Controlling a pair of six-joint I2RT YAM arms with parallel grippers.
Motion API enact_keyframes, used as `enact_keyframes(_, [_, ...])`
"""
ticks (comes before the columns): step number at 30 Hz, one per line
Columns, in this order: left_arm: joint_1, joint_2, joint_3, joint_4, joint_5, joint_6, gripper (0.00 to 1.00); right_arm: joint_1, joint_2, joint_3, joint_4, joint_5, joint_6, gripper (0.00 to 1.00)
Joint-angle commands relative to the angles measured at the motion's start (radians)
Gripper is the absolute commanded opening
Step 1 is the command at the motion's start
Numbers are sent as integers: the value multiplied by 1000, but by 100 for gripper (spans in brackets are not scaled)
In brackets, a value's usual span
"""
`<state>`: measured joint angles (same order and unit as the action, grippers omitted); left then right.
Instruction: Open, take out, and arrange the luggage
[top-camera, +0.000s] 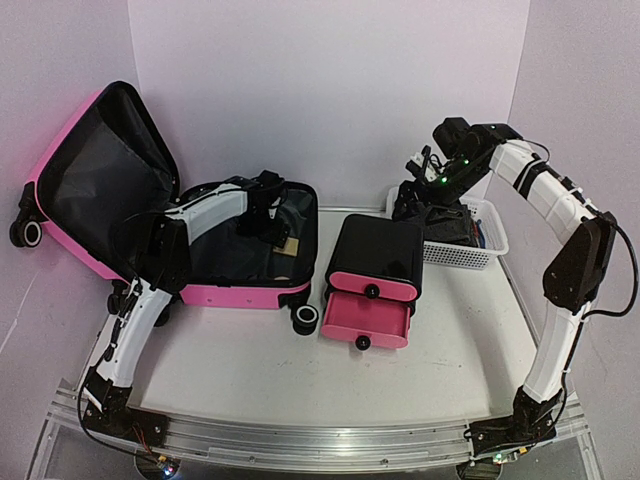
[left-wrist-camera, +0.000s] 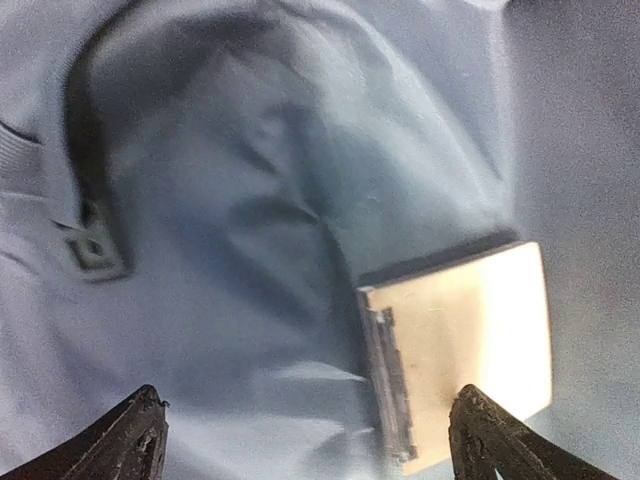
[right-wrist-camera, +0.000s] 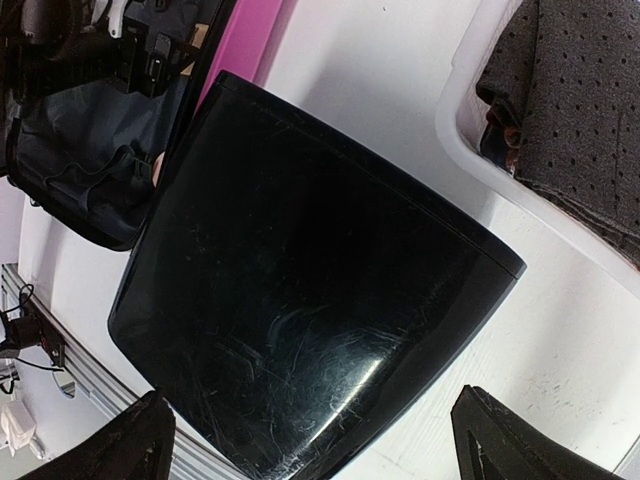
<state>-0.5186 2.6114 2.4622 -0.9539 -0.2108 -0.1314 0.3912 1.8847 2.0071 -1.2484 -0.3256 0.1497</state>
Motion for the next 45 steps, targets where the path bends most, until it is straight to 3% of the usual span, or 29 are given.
enact_keyframes(1, [36,-123,38,-15,310,-158,98,-4,-35,11,4,-2,4,98])
enact_keyframes(7, [60,-188,-78,188,634,-351,78,-4,-5,39,10,-12,38,98])
enact_keyframes(12, [65,-132,-61,211,695,-465,72,-5,18,59,12,-24,58,98])
enact_keyframes(16, [65,-123,-80,211,629,-455,69,-5,29,76,13,-26,59,98])
enact_keyframes(25, [38,-123,-105,195,465,-410,82,-6,34,80,11,-30,50,98])
enact_keyframes(45, [24,-50,-63,133,368,-341,87,-14,25,61,15,-22,39,98])
